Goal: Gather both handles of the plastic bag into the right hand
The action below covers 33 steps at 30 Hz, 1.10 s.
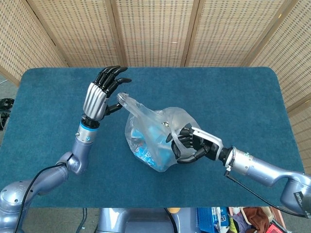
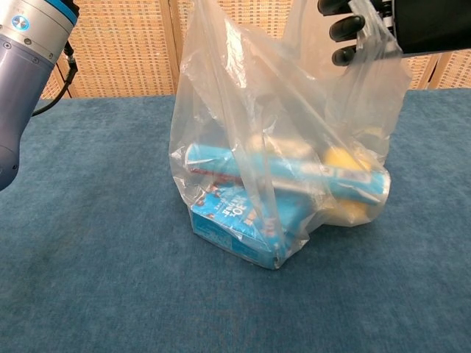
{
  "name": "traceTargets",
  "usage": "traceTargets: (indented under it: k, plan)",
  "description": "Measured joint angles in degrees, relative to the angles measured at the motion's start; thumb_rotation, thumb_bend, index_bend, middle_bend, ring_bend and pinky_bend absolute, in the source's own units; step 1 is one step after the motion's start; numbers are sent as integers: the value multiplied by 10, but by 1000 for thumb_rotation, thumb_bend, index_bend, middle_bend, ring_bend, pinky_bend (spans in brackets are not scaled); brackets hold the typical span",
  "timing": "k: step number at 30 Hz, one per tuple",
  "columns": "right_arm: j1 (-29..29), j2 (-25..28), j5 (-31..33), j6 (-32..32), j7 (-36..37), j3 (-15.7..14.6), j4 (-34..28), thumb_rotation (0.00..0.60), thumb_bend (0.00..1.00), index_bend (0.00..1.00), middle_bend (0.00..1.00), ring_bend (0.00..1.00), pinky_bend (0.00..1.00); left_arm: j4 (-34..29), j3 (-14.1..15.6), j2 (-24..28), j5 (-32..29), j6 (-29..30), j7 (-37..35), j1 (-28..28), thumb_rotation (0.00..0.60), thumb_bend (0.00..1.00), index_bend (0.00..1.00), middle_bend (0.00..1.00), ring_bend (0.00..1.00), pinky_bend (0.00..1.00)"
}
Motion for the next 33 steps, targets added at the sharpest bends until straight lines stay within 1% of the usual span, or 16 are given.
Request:
traceTargets:
  k: [1,3,8,14,16,18,20,24,26,33]
  plan:
    - [0,0,1,-1,-1,1,0,600,159,380,603,574,483,-2,-1,1,0,1,1,0,600,471,8,33,91,153]
    - [1,1,7,-3,-3,3,-1,600,159,379,603,571,482,-6,-2,3,2,5,5,-1,600,456,0,2,67,136]
    - [2,5,32,-12,-10,15,-3,600,161,380,592,541,469,-19,-6,13,9,15,13,-6,600,432,0,0,47,117]
    - [4,14,79,-26,-27,39,-10,600,177,377,527,431,420,-31,-5,30,25,22,34,-12,600,412,0,0,42,112]
    - [5,17,100,-35,-36,48,-14,600,181,374,508,394,368,-35,-1,34,31,23,41,-13,600,413,0,0,42,112]
    - [7,19,126,-49,-51,58,-20,600,183,372,486,356,283,-39,1,37,37,25,47,-16,600,413,0,0,42,112]
    - [9,19,155,-67,-69,69,-26,600,184,370,462,326,252,-46,1,40,41,26,53,-18,600,413,0,0,42,111]
    - [14,17,204,-101,-104,92,-35,600,185,368,435,269,251,-59,1,46,45,25,67,-24,600,412,0,0,42,111]
    - [15,14,223,-114,-120,104,-40,600,188,367,435,256,251,-65,1,49,48,22,73,-27,600,413,0,0,42,110]
    - [9,7,254,-141,-155,135,-55,600,200,368,433,254,251,-82,1,58,52,9,93,-38,600,413,0,0,42,110]
